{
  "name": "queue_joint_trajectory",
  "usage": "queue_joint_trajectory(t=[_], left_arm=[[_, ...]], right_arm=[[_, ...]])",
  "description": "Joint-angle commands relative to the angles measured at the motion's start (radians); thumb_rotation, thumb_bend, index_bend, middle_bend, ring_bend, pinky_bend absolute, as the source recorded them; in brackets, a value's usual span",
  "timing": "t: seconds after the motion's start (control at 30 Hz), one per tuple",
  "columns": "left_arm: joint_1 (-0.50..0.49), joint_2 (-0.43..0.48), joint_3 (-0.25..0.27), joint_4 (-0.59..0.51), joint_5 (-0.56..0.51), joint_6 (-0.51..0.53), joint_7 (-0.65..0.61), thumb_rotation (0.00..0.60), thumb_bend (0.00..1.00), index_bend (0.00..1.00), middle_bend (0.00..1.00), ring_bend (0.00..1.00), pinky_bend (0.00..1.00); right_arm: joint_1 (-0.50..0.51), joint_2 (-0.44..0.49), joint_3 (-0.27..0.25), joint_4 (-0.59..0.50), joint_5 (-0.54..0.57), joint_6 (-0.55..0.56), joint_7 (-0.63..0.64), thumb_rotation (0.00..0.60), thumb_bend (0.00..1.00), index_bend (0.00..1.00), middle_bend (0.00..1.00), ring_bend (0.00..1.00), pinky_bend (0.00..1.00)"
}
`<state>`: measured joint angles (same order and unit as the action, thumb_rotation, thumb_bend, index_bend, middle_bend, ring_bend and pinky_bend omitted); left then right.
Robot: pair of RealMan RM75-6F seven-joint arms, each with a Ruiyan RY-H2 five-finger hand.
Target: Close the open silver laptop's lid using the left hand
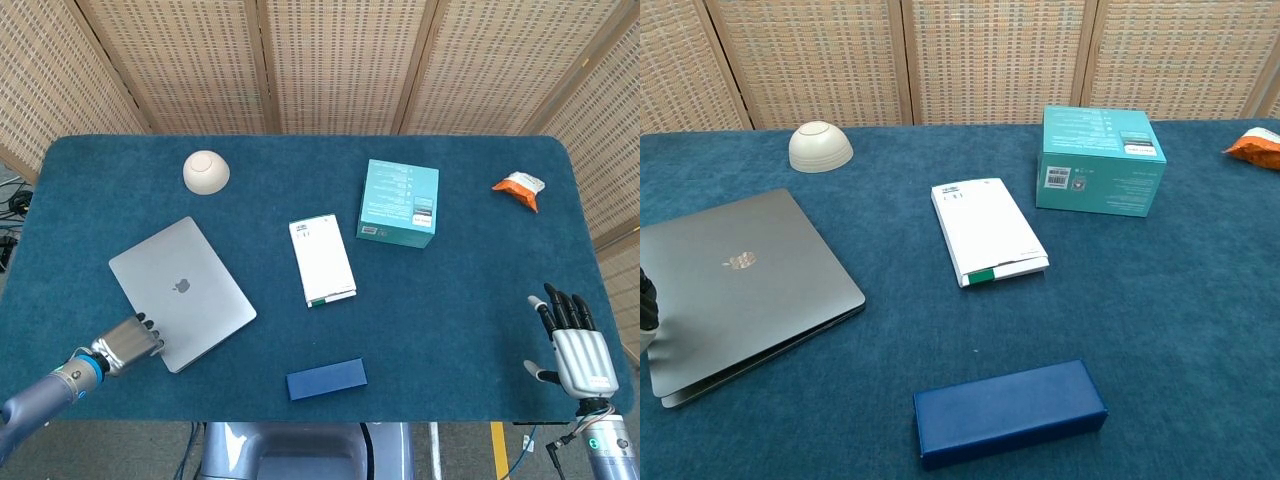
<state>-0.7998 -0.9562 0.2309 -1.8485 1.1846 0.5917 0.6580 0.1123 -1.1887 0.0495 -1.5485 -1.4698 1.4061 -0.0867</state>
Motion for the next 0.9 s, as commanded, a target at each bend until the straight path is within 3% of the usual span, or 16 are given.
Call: queue_joint_trajectory(t=[0.03, 0.63, 0.73, 0.83, 0.9], left_arm=[[0.001, -0.005, 0.002, 0.003, -0.004, 0.002, -0.004, 0.600, 1.00, 0.37, 0.34, 0.21, 0.17], [0.011, -0.013, 0.005, 0.011, -0.006, 0.045, -0.028, 0.600, 0.97, 0.37, 0.34, 0.21, 0.18], [0.037, 0.005, -0.022, -0.010, 0.023, 0.115, -0.075, 0.600, 0.84, 0.32, 0.27, 0.18, 0.18], [0.089, 0.013, -0.054, -0.019, 0.083, 0.217, -0.168, 0.600, 0.65, 0.12, 0.09, 0.08, 0.13], [0.140, 0.003, -0.076, -0.009, 0.133, 0.317, -0.237, 0.600, 0.53, 0.02, 0.01, 0.02, 0.03]], right_arm=[[-0.001, 0.000, 0.000, 0.000, 0.001, 0.000, 0.001, 0.600, 0.04, 0.14, 0.00, 0.00, 0.00], [-0.001, 0.000, -0.001, -0.002, -0.005, 0.004, 0.001, 0.600, 0.04, 0.14, 0.00, 0.00, 0.00], [-0.001, 0.000, -0.001, -0.001, -0.005, 0.004, 0.002, 0.600, 0.04, 0.14, 0.00, 0.00, 0.00], [-0.001, 0.001, -0.001, -0.001, -0.006, 0.004, 0.004, 0.600, 0.04, 0.14, 0.00, 0.00, 0.00], [-0.002, 0.001, -0.001, -0.002, -0.006, 0.005, 0.006, 0.600, 0.04, 0.14, 0.00, 0.00, 0.00]])
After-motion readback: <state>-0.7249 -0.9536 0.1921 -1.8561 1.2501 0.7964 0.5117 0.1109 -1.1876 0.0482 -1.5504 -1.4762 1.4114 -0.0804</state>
